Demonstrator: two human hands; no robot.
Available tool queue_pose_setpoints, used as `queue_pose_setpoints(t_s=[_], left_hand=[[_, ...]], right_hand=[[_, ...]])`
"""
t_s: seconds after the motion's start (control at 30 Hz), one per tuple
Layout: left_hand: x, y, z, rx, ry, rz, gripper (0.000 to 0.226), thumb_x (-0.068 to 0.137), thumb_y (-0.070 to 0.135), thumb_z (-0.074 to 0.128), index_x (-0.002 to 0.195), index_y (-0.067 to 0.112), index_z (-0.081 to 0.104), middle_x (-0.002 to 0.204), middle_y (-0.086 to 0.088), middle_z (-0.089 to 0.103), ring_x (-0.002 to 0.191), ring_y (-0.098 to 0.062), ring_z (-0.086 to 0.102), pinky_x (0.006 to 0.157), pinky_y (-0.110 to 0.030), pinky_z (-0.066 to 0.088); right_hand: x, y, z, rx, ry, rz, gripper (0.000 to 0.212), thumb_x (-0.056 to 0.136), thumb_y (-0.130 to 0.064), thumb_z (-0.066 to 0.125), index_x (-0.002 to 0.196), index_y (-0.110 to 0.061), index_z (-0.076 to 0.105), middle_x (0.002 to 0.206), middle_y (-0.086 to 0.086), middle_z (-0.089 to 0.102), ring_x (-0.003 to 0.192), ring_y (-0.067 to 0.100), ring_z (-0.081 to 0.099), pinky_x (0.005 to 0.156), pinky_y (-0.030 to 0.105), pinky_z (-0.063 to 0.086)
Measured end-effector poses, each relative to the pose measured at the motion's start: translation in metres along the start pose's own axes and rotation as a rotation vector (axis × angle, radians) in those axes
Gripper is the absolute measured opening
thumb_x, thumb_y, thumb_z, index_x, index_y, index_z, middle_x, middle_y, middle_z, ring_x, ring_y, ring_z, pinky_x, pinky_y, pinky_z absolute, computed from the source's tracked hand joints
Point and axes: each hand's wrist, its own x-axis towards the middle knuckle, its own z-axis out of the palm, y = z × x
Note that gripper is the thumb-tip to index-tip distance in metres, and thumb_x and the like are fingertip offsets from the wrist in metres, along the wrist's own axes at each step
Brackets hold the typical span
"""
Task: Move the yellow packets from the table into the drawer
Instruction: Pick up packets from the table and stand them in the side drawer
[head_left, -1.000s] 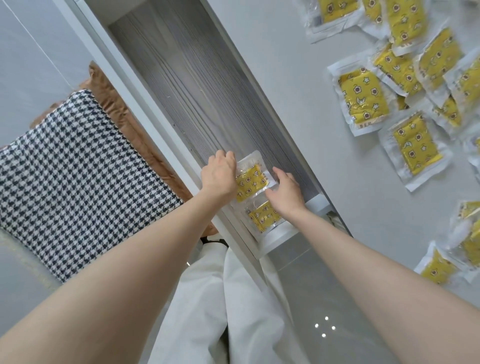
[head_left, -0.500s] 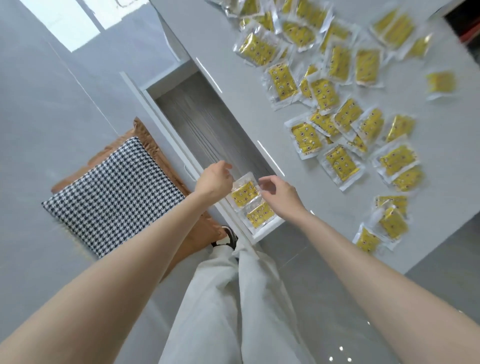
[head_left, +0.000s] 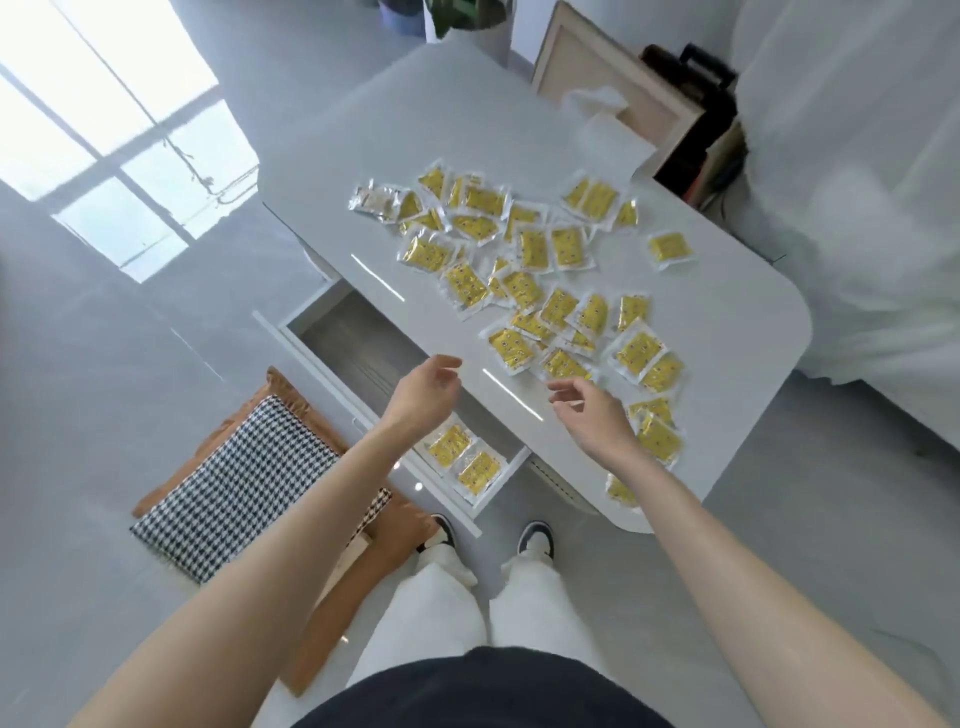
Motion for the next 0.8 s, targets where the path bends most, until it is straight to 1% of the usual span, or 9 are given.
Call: queue_pose_setpoints(t_s=[0.1,0.23,0.3,0.4,0.47,0.6,0.7,0.73,0.8], left_hand=[[-0.008,0.039,0.016,0.038,-0.029,0.050,0.036,0.098,0.020,0.043,0.134,0.020,0.048,0.129,0.001,0.056,0.107,-0.013,0.055,0.084,-0.023,0.044],[-0.021,0.089,0.055,0.092,-0.058,0.135,0.035,0.097,0.019,0.044,0.132,0.018,0.049,0.127,-0.002,0.056,0.113,-0.020,0.055,0.095,-0.034,0.047],[-0.023,0.110,0.081,0.099,-0.060,0.158,0.035,0.096,0.018,0.045,0.131,0.017,0.050,0.126,-0.004,0.057,0.110,-0.021,0.056,0.094,-0.036,0.048],[-0.027,0.145,0.129,0.081,-0.058,0.170,0.036,0.096,0.018,0.046,0.132,0.016,0.049,0.126,-0.005,0.057,0.105,-0.019,0.056,0.086,-0.031,0.048],[-0.033,0.172,0.166,0.051,-0.027,0.175,0.039,0.095,0.017,0.047,0.134,0.015,0.049,0.127,-0.006,0.057,0.111,-0.021,0.055,0.088,-0.032,0.047],[-0.049,0.221,0.235,-0.066,0.006,0.143,0.040,0.095,0.018,0.047,0.135,0.018,0.047,0.130,-0.004,0.054,0.115,-0.019,0.052,0.088,-0.027,0.042],[-0.058,0.257,0.279,-0.127,0.022,0.120,0.040,0.096,0.018,0.047,0.136,0.017,0.046,0.130,-0.003,0.054,0.106,-0.014,0.051,0.082,-0.025,0.039],[-0.059,0.266,0.288,-0.139,0.021,0.114,0.040,0.095,0.018,0.047,0.135,0.017,0.046,0.130,-0.002,0.054,0.105,-0.014,0.051,0.082,-0.026,0.040],[-0.058,0.281,0.304,-0.142,0.023,0.121,0.039,0.095,0.019,0.048,0.133,0.019,0.047,0.129,-0.002,0.055,0.107,-0.018,0.054,0.088,-0.032,0.045]], right_hand=[[-0.016,0.012,-0.036,0.030,0.066,0.003,0.025,0.095,-0.014,0.050,0.117,-0.020,0.060,0.109,-0.004,0.063,0.094,0.012,0.058,0.069,0.019,0.043],[-0.035,0.042,-0.088,0.081,0.138,0.031,0.027,0.094,-0.012,0.051,0.118,-0.017,0.061,0.110,-0.003,0.064,0.096,0.012,0.058,0.081,0.023,0.044],[-0.040,0.061,-0.113,0.077,0.158,0.031,0.027,0.092,-0.012,0.052,0.117,-0.018,0.062,0.111,-0.002,0.065,0.098,0.014,0.060,0.085,0.025,0.047],[-0.047,0.092,-0.158,0.049,0.177,0.002,0.027,0.091,-0.010,0.054,0.116,-0.016,0.063,0.111,0.001,0.065,0.093,0.013,0.060,0.078,0.020,0.042],[-0.053,0.115,-0.194,0.020,0.185,-0.030,0.028,0.091,-0.009,0.054,0.117,-0.015,0.063,0.113,0.002,0.065,0.089,0.011,0.057,0.076,0.017,0.039],[-0.071,0.157,-0.268,-0.032,0.192,-0.079,0.030,0.091,-0.008,0.051,0.119,-0.014,0.061,0.114,0.002,0.063,0.087,0.012,0.056,0.072,0.020,0.039],[-0.084,0.185,-0.326,-0.048,0.196,-0.100,0.030,0.092,-0.011,0.049,0.121,-0.016,0.058,0.111,-0.005,0.060,0.088,0.010,0.055,0.069,0.021,0.041],[-0.086,0.192,-0.341,-0.057,0.194,-0.110,0.030,0.093,-0.013,0.049,0.122,-0.018,0.058,0.110,-0.007,0.059,0.088,0.010,0.055,0.068,0.020,0.040],[-0.083,0.203,-0.366,-0.066,0.194,-0.125,0.030,0.094,-0.015,0.050,0.122,-0.020,0.057,0.111,-0.009,0.058,0.085,0.009,0.055,0.069,0.021,0.040]])
